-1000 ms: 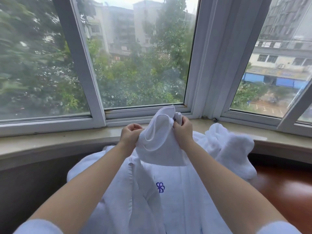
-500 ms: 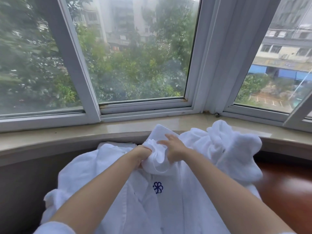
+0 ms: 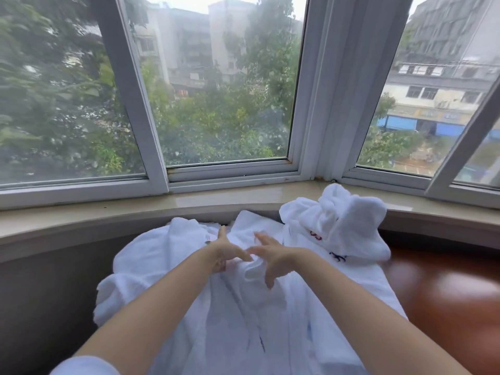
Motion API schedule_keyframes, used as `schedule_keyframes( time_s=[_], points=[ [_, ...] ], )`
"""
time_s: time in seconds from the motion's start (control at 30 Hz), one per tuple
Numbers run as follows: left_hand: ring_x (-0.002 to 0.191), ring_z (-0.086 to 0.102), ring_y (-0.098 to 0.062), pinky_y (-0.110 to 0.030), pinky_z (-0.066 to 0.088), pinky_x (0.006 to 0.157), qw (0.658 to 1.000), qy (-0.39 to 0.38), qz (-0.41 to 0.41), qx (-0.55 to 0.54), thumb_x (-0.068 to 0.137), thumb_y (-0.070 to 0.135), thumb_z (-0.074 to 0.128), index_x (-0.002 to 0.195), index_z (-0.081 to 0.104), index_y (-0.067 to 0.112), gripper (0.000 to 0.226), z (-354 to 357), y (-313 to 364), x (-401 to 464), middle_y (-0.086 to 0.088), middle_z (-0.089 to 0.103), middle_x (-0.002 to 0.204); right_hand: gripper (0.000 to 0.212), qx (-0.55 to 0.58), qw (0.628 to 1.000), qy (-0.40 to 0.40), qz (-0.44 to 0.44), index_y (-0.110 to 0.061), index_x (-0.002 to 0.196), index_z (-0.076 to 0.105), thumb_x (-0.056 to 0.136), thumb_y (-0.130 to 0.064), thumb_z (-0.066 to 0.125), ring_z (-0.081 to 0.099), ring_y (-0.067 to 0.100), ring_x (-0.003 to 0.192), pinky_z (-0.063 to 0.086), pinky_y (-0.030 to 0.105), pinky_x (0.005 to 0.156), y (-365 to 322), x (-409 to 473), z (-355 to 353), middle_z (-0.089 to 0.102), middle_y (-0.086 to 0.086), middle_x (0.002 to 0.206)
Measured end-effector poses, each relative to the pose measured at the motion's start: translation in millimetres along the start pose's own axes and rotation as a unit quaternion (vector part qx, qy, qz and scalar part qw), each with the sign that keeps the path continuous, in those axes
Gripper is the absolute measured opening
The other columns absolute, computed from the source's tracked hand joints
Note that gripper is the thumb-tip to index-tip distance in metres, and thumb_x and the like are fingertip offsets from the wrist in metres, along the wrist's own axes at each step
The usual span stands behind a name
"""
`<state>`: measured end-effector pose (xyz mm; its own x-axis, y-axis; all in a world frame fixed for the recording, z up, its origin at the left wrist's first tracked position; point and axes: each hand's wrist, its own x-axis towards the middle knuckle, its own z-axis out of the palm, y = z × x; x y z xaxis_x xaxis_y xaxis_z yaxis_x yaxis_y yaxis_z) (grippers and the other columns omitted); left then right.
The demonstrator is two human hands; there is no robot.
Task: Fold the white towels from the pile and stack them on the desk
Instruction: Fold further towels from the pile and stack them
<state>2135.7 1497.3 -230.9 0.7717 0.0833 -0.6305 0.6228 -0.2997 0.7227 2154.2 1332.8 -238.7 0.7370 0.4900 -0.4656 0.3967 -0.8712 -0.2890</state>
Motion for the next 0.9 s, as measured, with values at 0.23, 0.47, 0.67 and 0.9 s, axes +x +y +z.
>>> schedule_keyframes(
  time_s=[0.23,0.47,0.67,0.9],
  points=[
    [0.104,0.052,-0.031,-0.036,0.05,0.071,0.979,0.12,0.047,-0.158,0.069,-0.003,0.069,0.141,0.034,0.02,0.084,14,-16,-9,-0.011,0.043,0.135,0.044,-0.228,0.948,0.218,0.032,-0.011,0.113,0.068,0.087,-0.042,0.052,0.005,0.023,0.148,0.007,0.039,0.119,1,-30,5,0.026,0.007,0.156],
    [0.066,0.057,-0.024,-0.028,0.055,0.047,0.977,0.062,0.013,-0.204,0.077,-0.01,0.056,0.128,0.042,0.008,0.057,20,-28,-40,-0.015,0.053,0.099,0.039,-0.047,0.996,0.04,0.064,-0.016,0.111,0.047,0.08,-0.028,0.066,0.055,0.023,0.081,0.041,0.029,0.056,-24,-68,29,0.054,0.001,0.094],
    [0.066,0.063,-0.025,-0.028,0.057,0.049,0.987,0.027,-0.003,-0.156,0.089,-0.008,0.044,0.106,0.051,0.001,0.02,12,-34,-53,-0.018,0.056,0.103,0.114,0.042,0.998,0.048,0.025,-0.029,0.153,-0.003,0.073,-0.053,0.075,0.037,0.026,0.133,0.04,0.043,0.102,-41,-55,95,0.022,0.003,0.152],
    [0.075,0.059,-0.027,-0.036,0.051,0.071,0.966,0.147,0.182,0.111,0.083,-0.005,0.039,0.081,0.058,0.011,0.025,9,-65,-40,-0.014,0.064,0.087,0.119,0.173,0.972,0.105,0.118,-0.03,0.151,-0.013,0.071,-0.05,0.073,0.025,0.03,0.139,0.036,0.041,0.106,-45,-37,146,0.007,0.003,0.156]
  ],
)
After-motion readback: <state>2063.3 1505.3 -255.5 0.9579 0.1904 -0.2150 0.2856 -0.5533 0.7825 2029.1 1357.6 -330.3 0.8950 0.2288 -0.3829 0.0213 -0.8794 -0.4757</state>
